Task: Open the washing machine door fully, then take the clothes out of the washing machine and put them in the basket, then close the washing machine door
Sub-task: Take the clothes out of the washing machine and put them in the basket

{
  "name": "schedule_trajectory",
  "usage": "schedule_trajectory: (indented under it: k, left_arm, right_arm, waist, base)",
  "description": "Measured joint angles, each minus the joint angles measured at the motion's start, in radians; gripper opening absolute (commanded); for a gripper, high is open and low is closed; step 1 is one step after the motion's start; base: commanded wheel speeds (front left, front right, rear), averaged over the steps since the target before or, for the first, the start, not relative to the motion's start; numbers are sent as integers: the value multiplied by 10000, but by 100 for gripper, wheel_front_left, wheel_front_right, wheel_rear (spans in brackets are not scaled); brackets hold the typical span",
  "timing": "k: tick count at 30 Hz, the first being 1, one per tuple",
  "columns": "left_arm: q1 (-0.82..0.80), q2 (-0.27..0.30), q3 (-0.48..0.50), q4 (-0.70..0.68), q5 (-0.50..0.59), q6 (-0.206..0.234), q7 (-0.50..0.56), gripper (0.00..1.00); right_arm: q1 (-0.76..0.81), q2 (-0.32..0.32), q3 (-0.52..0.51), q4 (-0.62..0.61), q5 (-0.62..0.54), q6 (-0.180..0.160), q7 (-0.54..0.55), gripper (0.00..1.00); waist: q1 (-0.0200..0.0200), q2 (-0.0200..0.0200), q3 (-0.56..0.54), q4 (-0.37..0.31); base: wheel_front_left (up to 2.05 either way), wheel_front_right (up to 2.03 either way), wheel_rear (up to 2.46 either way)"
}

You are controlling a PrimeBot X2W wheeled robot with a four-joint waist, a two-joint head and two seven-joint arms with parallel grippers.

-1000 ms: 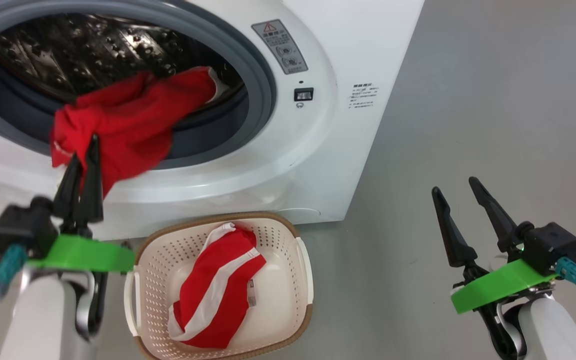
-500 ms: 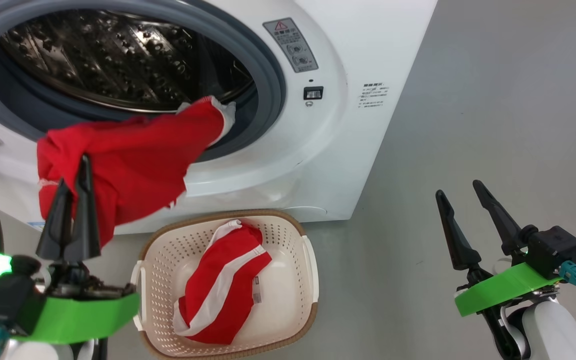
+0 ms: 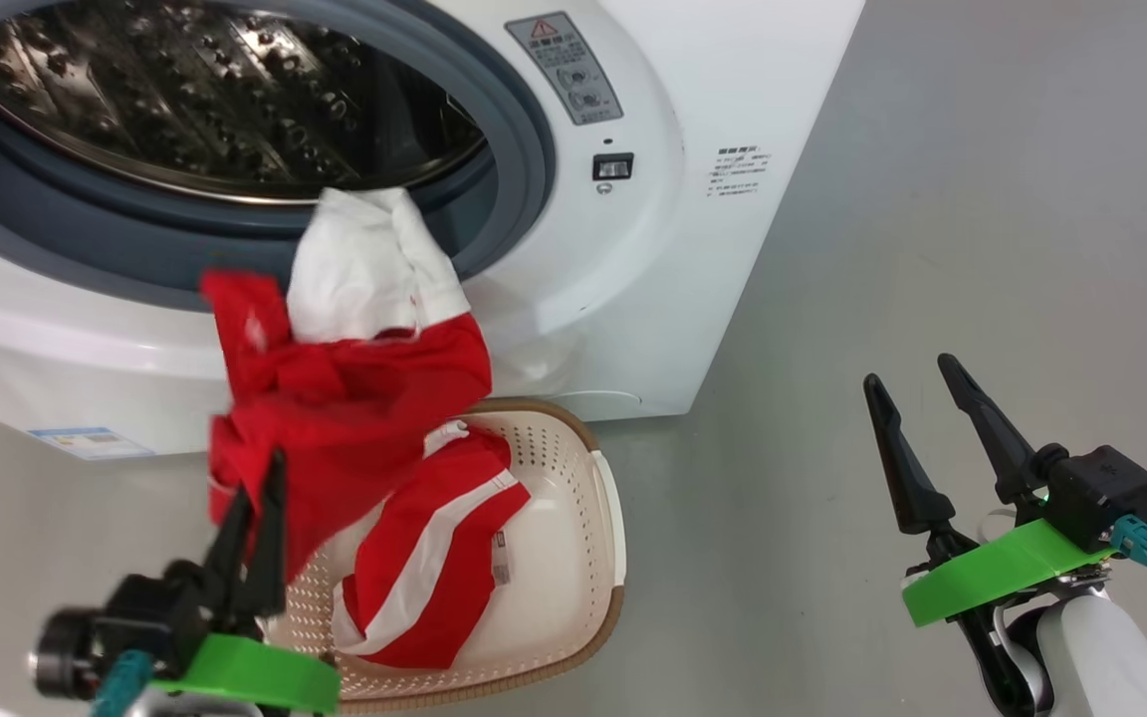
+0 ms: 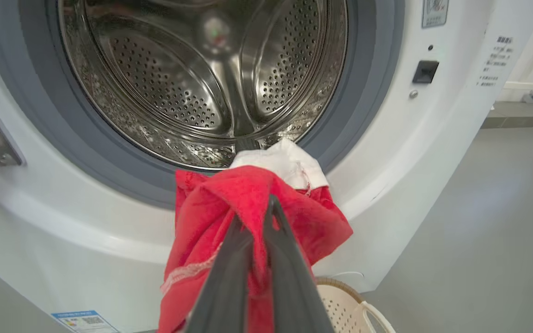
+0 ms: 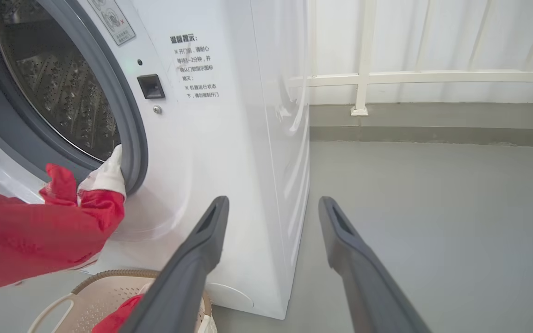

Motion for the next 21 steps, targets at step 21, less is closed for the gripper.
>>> schedule_trajectory:
  k: [21]
  left_arm:
    - [-3341,-418,-422,7147,173,-679,-355,0]
  right_arm:
    - [-875,117,224,-79,-2,0,0,100]
  waist:
    - [0,-1,998,-432]
  base:
    - [0,0,0]
